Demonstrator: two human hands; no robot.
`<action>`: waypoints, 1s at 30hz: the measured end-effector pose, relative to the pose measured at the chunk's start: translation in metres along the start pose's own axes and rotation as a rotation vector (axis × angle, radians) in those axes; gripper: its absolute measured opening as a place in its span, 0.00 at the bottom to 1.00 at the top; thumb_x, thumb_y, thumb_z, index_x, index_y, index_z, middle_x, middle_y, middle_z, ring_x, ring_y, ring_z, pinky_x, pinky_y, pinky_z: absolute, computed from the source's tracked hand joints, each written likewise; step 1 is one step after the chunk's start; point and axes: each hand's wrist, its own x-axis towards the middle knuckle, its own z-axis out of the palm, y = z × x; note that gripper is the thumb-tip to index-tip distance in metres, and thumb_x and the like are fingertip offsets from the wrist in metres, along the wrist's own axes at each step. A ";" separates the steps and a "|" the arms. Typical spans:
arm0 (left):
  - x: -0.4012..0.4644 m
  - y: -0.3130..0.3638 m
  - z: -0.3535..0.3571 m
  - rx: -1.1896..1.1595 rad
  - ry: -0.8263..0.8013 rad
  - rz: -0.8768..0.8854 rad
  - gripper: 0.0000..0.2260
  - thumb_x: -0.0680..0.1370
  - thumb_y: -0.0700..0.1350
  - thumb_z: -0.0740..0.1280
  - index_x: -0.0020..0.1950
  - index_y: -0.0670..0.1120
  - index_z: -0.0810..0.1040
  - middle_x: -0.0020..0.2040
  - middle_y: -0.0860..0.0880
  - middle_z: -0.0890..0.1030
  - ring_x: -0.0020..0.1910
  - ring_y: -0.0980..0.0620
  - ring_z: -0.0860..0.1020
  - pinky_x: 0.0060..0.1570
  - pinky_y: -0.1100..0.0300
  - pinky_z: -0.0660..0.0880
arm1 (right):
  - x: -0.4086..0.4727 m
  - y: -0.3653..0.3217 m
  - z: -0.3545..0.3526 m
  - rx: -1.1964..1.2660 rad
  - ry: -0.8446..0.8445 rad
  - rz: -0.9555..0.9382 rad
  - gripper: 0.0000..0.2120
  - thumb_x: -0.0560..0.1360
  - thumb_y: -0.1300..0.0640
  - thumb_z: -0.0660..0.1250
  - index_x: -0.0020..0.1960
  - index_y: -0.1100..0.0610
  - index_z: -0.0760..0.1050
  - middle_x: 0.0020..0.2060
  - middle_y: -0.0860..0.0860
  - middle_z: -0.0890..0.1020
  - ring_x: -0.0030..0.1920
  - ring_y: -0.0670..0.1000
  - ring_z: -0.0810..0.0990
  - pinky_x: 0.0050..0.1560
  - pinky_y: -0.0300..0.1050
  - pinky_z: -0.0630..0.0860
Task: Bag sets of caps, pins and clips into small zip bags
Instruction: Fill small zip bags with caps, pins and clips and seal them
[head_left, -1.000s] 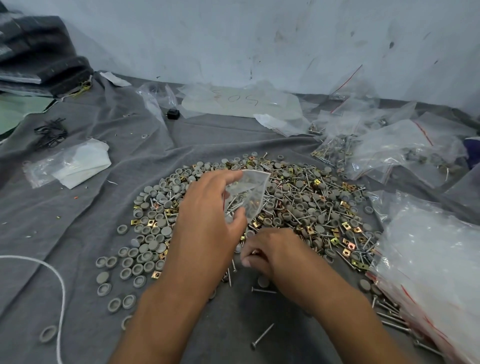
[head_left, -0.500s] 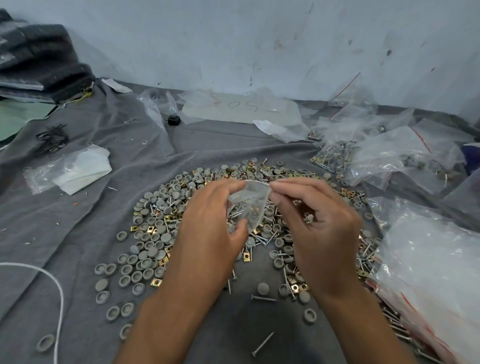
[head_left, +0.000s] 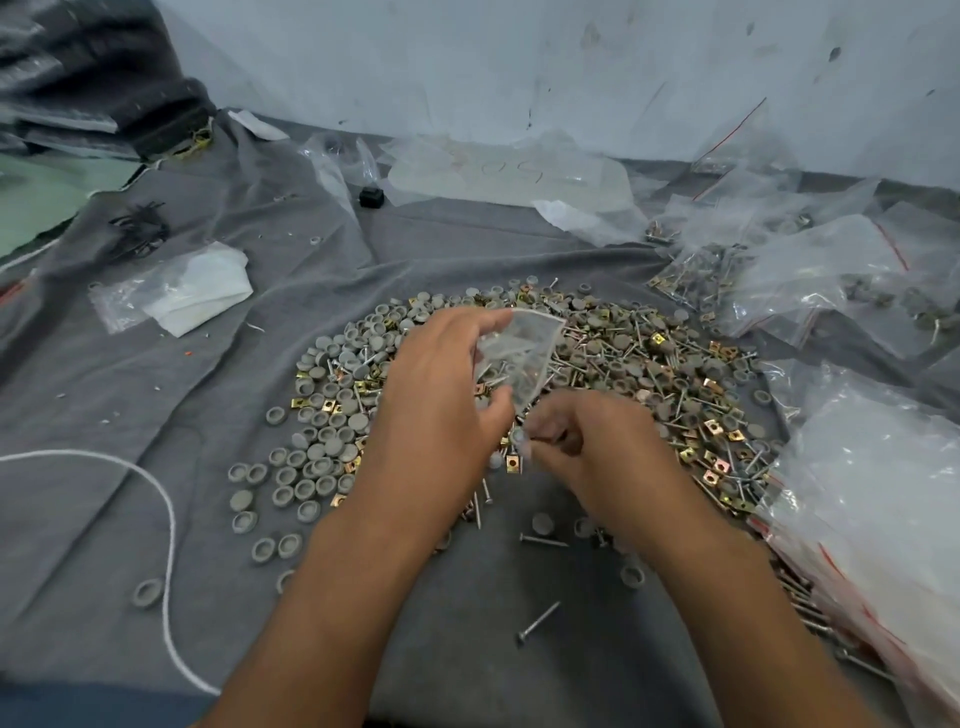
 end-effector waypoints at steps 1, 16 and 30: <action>0.000 0.000 0.000 0.005 -0.003 -0.002 0.25 0.72 0.42 0.75 0.68 0.53 0.75 0.59 0.58 0.76 0.56 0.59 0.74 0.58 0.67 0.67 | 0.000 0.002 0.004 -0.097 -0.078 0.009 0.04 0.76 0.51 0.73 0.49 0.43 0.79 0.41 0.39 0.79 0.39 0.42 0.79 0.43 0.48 0.81; 0.000 -0.003 0.000 0.028 -0.010 0.031 0.25 0.73 0.42 0.74 0.69 0.51 0.74 0.61 0.57 0.76 0.57 0.57 0.74 0.60 0.64 0.69 | 0.005 0.007 0.007 0.046 0.035 -0.024 0.06 0.82 0.52 0.64 0.48 0.42 0.76 0.41 0.42 0.80 0.42 0.41 0.79 0.42 0.39 0.75; 0.000 0.006 0.003 -0.012 -0.037 0.016 0.25 0.72 0.42 0.75 0.68 0.51 0.76 0.61 0.57 0.77 0.58 0.58 0.74 0.63 0.61 0.70 | 0.007 -0.007 -0.011 0.196 0.569 -0.326 0.05 0.78 0.55 0.73 0.53 0.53 0.82 0.48 0.42 0.81 0.47 0.37 0.77 0.48 0.27 0.69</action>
